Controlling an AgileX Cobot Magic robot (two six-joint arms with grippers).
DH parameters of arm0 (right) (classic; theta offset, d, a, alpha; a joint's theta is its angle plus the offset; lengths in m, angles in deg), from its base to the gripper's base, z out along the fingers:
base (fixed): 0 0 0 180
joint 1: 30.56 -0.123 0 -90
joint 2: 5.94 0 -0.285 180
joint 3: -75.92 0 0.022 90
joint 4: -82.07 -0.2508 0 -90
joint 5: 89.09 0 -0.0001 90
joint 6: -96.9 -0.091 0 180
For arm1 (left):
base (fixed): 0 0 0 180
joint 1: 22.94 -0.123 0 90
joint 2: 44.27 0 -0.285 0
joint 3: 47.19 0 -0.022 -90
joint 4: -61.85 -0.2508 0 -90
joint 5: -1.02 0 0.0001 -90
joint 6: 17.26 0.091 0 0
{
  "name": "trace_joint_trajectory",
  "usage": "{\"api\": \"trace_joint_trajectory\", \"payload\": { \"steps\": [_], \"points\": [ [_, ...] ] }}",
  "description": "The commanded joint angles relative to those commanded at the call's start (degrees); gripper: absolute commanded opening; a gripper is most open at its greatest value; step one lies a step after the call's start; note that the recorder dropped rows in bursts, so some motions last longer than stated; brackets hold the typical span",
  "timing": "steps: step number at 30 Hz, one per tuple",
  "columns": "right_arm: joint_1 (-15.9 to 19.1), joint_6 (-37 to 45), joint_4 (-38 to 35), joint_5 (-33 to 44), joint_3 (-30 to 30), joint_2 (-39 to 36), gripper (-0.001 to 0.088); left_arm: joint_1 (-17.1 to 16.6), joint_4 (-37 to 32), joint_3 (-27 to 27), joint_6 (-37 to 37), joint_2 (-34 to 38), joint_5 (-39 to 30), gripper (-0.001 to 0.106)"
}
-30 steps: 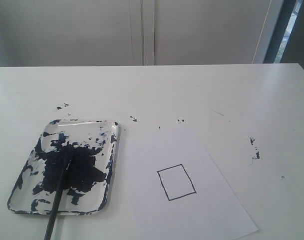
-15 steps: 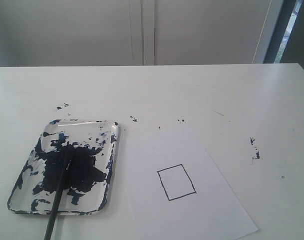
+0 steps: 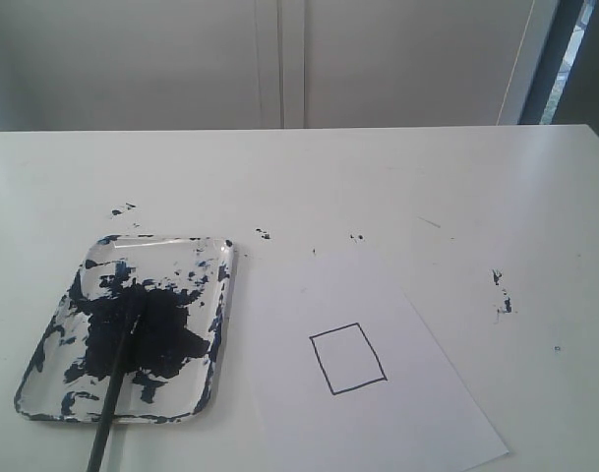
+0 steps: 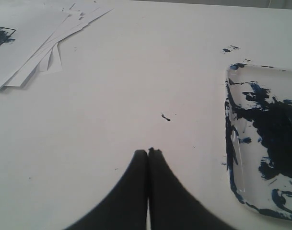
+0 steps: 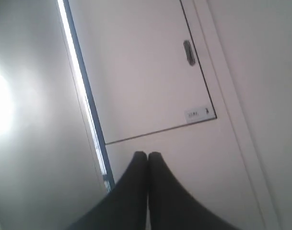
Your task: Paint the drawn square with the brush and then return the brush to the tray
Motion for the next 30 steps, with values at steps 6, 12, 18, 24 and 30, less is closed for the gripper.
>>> {"api": "trace_joint_trajectory", "payload": {
  "steps": [6,12,18,24,30],
  "points": [
    [0.0,-0.53,9.42,-10.5,-4.36,-9.18,0.0,0.0,0.0,0.0,0.0,0.0,0.0,0.0],
    [0.0,-2.0,18.23,-18.29,-9.34,-18.3,0.0,0.0,0.0,0.0,0.0,0.0,0.0,0.0],
    [0.0,-3.14,24.3,-20.69,-11.13,-24.91,0.0,0.0,0.0,0.0,0.0,0.0,0.0,0.0],
    [-5.25,-3.96,26.73,-18.04,-11.13,-32.82,0.0,0.0,0.0,0.0,0.0,0.0,0.0,0.0],
    [-24.55,0.11,22.88,-3.48,-11.41,-42.55,0.0,0.0,0.0,0.0,0.0,0.0,0.0,0.0]
  ]
}}
